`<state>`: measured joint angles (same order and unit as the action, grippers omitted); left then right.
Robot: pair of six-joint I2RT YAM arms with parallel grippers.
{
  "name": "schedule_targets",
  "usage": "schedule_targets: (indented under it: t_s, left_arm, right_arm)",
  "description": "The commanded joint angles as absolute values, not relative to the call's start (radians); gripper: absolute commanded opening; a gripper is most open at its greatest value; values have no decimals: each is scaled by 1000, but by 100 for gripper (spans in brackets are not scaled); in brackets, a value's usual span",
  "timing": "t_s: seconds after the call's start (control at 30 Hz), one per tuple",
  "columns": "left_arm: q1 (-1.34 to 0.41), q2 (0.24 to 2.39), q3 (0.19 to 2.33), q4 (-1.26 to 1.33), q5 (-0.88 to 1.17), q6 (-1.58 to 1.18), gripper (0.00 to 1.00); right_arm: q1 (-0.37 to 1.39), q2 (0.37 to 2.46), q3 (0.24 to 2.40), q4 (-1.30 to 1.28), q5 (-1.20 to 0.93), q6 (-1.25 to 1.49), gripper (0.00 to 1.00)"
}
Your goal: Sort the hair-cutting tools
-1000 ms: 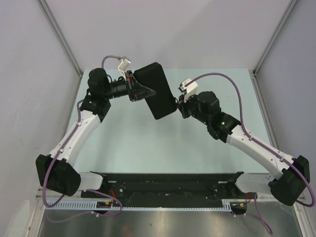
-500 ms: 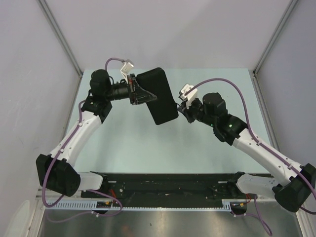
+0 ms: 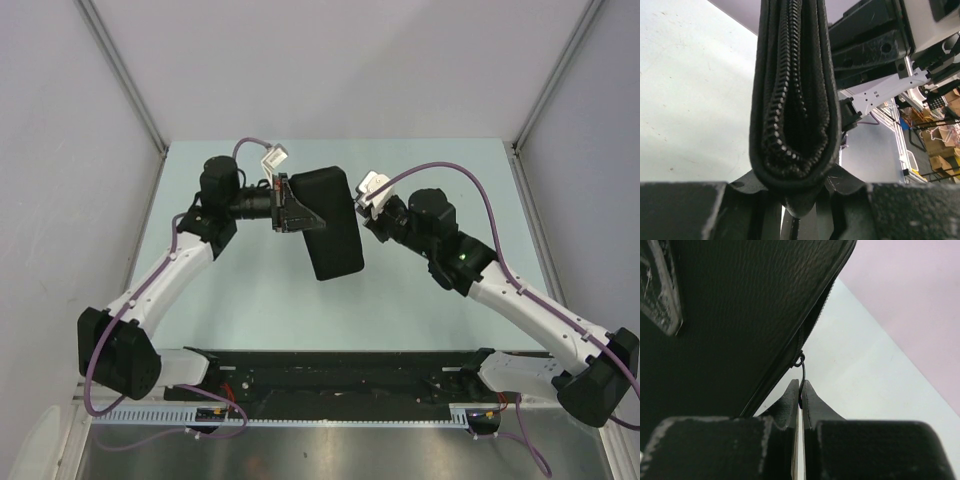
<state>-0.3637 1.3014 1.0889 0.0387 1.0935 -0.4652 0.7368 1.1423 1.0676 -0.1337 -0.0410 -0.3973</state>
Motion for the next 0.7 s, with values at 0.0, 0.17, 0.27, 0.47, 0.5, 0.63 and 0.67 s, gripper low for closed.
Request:
schedule_targets:
  t_s: [0.0, 0.17, 0.27, 0.47, 0.5, 0.63, 0.67]
  left_arm:
    - [-393, 1232, 1069, 29, 1267, -486, 1]
    - [-405, 1198, 1022, 29, 1325, -480, 1]
    - [-413, 1181, 996, 29, 1358, -477, 1]
    - [-457, 1192, 968, 29, 1359, -472, 1]
    - [-463, 1198, 965, 29, 1361, -472, 1]
    - [-489, 1223, 954, 29, 1353, -471, 1]
    - [-495, 1232, 954, 29, 1351, -471, 0]
  right_arm:
    - [704, 1138, 1106, 35, 63, -420, 0]
    - [655, 1115, 1109, 41, 0, -400, 0]
    - [623, 1103, 1123, 14, -69, -402, 0]
    - [615, 1130, 1176, -86, -91, -457, 0]
    - [614, 1135, 1187, -93, -84, -465, 0]
    - [589, 1149, 1218, -136, -101, -549, 0]
    - [566, 1155, 1226, -143, -118, -560, 0]
